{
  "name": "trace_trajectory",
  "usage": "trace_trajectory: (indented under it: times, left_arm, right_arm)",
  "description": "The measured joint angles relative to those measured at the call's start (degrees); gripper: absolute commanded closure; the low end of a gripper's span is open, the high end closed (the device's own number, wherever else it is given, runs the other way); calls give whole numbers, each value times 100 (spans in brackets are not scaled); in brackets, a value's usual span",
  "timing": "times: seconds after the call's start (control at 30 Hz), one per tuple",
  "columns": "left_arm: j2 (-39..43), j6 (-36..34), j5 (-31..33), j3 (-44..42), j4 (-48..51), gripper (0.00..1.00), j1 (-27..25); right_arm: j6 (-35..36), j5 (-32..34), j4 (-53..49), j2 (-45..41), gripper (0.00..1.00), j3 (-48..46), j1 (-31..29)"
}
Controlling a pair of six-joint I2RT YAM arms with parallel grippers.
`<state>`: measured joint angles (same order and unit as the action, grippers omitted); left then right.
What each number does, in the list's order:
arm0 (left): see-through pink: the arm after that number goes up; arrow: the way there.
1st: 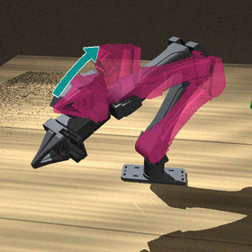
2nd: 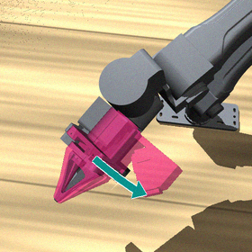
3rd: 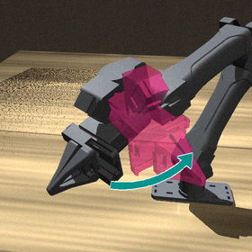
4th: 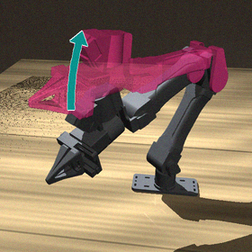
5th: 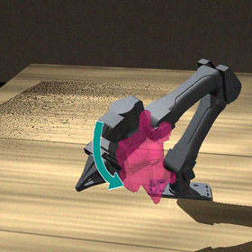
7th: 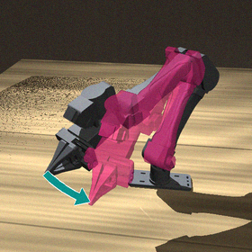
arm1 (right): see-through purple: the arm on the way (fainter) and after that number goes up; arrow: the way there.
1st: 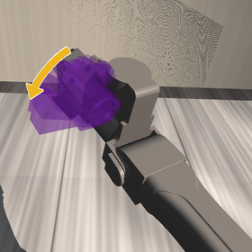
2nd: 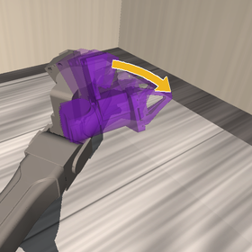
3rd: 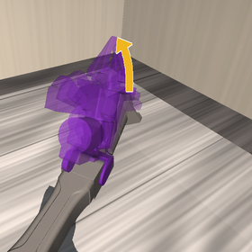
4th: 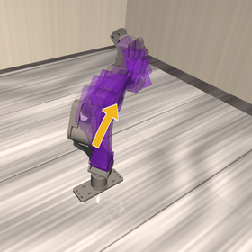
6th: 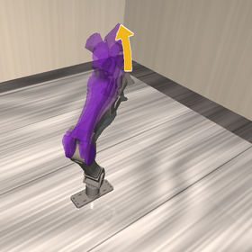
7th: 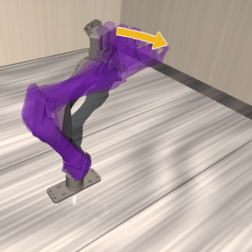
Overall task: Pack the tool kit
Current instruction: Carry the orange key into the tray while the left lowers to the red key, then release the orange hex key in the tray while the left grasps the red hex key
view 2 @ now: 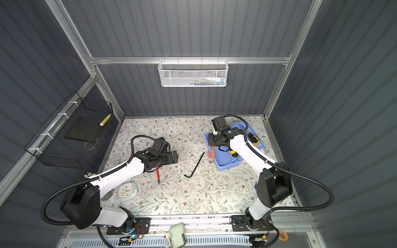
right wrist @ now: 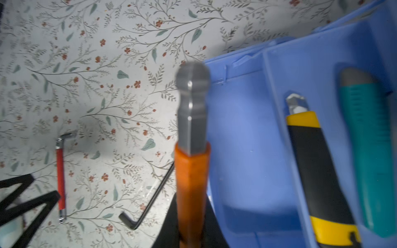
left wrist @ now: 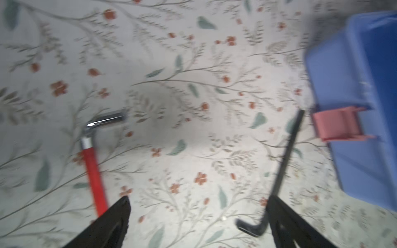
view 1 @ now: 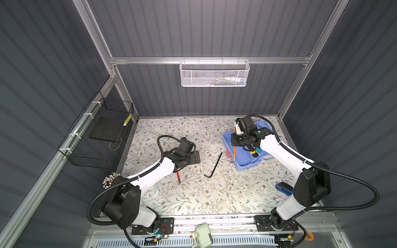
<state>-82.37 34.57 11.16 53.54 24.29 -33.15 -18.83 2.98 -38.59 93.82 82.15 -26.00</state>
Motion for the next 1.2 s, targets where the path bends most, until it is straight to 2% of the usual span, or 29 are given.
trace_trajectory:
  times: [0.13,0.3,0.67,0.93,1.07,1.2]
  left_arm:
    - [0,24,389,-42,540,2,127]
    - [0,44,538,-203,750,4,199]
    - [0,61,446,-529,802,13,496]
    - [-140,37,214,-643,623,35,590]
    - [-295,22,83,-699,483,42,649]
    - [-529,4,-92,-726,304,51,732]
  right_arm:
    - [511,778,-415,527,100,566,0]
    - [1010,1530,-776,1233,100,903,0]
    - [1508,2492,-1115,2044,100,1355,-63]
    - [1545,2865,-1182,2651,96,1550,-186]
    - [1543,2968,-1215,2741,90,1561,-190]
    - [1513,3001,-1226,2752,80,1563,-190]
